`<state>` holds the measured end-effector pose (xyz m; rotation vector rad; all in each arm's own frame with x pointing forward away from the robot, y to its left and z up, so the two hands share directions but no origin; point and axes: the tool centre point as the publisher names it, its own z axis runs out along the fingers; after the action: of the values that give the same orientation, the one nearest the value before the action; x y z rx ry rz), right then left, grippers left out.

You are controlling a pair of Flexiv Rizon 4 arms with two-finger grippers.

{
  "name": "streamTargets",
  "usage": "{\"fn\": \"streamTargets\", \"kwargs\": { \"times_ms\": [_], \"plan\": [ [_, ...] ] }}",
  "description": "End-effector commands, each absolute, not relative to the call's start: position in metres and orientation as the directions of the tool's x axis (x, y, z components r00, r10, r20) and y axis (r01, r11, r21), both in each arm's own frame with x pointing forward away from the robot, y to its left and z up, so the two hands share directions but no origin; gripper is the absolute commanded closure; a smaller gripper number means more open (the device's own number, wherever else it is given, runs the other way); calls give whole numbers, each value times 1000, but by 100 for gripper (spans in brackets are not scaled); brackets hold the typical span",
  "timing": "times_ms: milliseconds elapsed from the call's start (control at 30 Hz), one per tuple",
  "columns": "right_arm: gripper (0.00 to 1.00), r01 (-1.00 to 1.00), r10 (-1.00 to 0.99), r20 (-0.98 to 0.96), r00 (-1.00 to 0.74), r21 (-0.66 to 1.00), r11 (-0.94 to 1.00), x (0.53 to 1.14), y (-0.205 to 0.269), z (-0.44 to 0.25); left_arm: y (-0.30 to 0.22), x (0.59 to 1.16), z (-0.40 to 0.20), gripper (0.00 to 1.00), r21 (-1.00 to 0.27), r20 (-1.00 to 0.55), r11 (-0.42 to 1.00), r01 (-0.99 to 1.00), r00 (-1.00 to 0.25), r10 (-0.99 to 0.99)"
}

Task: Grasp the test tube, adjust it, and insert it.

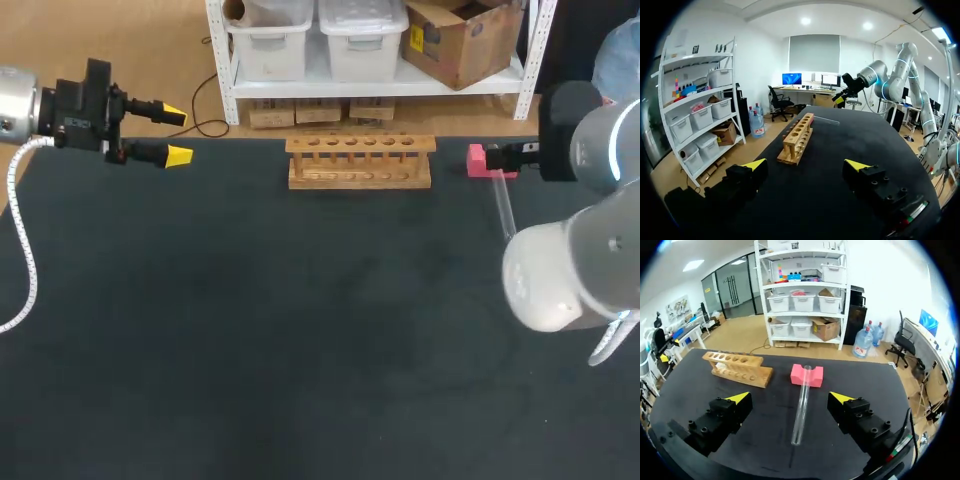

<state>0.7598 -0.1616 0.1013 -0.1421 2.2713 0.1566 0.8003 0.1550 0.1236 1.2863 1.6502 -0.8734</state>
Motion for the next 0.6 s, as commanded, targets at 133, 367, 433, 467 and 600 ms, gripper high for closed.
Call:
{"fn": "streamTargets", "kwargs": {
  "times_ms": [133, 367, 433, 467, 600],
  "plan": [
    [0, 155, -64, -794, -605, -196, 968, 771, -164, 80, 155, 801, 123, 0, -25, -917, 226, 974, -113, 382],
    [0, 128, -81, -801, -593, -194, 973, 778, -165, 69, 155, 801, 123, 0, -25, -917, 226, 974, -113, 382],
    [0, 123, -93, -804, -588, -202, 972, 780, -165, 66, 155, 801, 123, 0, -25, -917, 226, 974, -113, 382],
    [0, 113, -98, -804, -586, -201, 973, 781, -164, 64, 155, 801, 123, 0, -25, -917, 226, 974, -113, 382],
    [0, 88, -100, -803, -587, -186, 979, 782, -160, 57, 155, 801, 123, 0, -25, -917, 226, 974, -113, 382]
  ]
}}
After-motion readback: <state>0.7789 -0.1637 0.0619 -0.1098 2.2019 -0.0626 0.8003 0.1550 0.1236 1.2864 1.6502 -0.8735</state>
